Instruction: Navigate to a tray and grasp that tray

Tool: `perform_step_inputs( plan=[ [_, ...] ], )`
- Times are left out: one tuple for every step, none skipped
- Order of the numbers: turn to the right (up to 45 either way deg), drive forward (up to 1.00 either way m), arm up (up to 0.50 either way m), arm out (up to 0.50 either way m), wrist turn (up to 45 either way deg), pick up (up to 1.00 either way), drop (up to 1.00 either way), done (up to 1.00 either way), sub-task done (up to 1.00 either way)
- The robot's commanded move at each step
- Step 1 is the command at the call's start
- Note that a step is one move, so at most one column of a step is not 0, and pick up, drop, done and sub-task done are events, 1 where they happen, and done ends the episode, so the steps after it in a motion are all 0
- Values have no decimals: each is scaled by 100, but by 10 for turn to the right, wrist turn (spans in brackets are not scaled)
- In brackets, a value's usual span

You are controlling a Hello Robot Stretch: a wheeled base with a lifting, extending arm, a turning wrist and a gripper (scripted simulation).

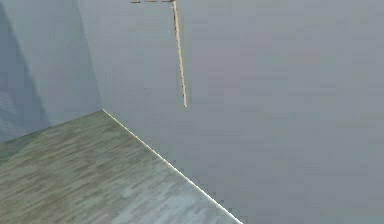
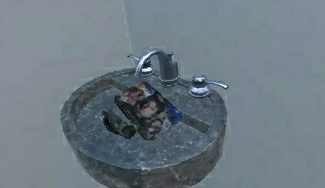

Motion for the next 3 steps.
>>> perform_step_inputs(
  plan=[
    [0,0,50,0,0,0,0,0,0],
    [0,0,38,0,0,0,0,0,0],
    [0,0,0,22,0,0,0,0,0]
  ],
)
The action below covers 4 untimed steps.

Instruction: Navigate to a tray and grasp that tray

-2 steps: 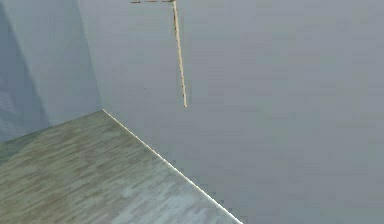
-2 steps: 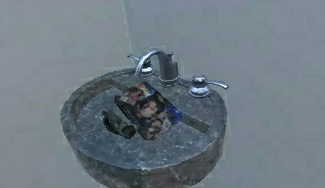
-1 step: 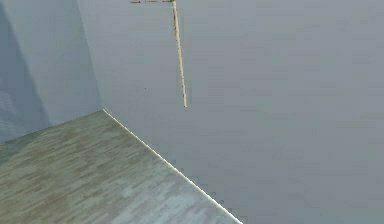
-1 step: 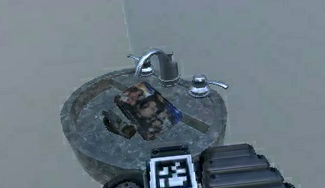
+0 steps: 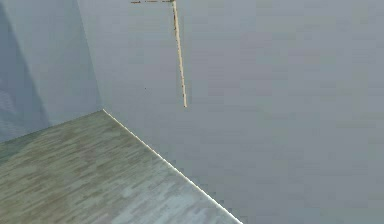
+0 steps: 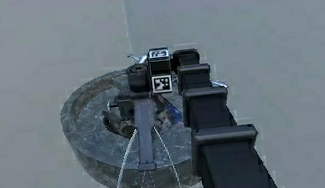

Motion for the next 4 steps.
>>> perform_step_inputs(
  plan=[
    [0,0,0,0,450,0,0,0,0],
    [0,0,0,0,450,0,0,0,0],
    [0,0,0,0,450,0,0,0,0],
    [0,0,0,0,390,0,0,0,0]
  ],
)
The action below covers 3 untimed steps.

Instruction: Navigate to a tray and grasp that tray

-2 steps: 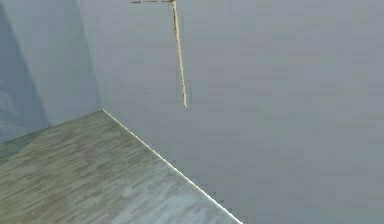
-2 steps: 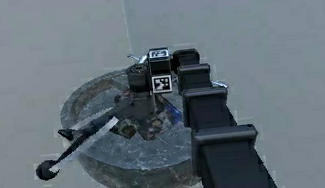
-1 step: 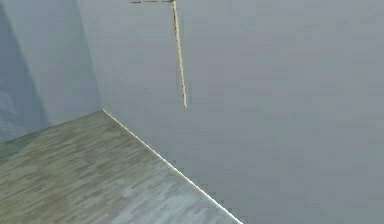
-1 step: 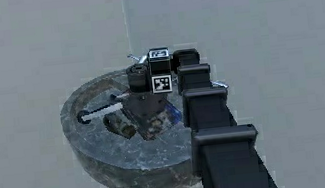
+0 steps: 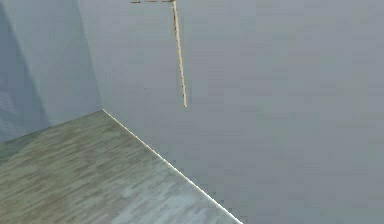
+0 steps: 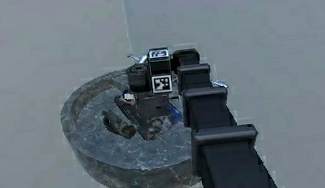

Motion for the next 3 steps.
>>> perform_step_inputs(
  plan=[
    [0,0,-16,0,0,0,0,0,0],
    [0,0,0,0,0,100,0,0,0],
    [0,0,10,0,0,0,0,0,0]
  ],
)
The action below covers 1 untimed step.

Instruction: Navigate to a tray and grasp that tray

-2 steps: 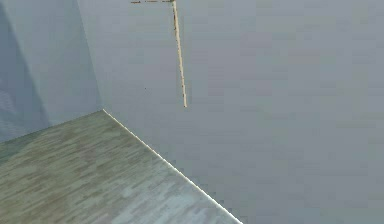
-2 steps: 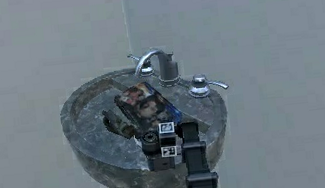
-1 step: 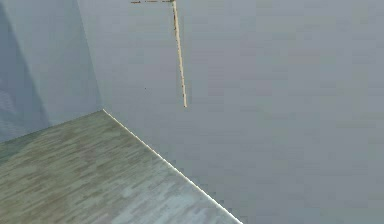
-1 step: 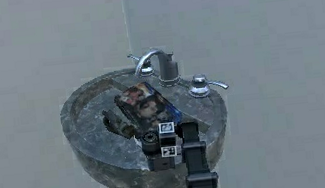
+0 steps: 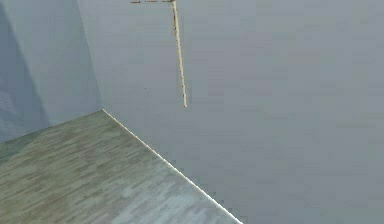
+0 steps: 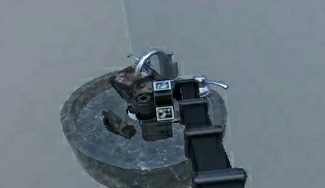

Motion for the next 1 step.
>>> perform_step_inputs(
  plan=[
    [0,0,0,0,0,0,0,100,0]
  ],
)
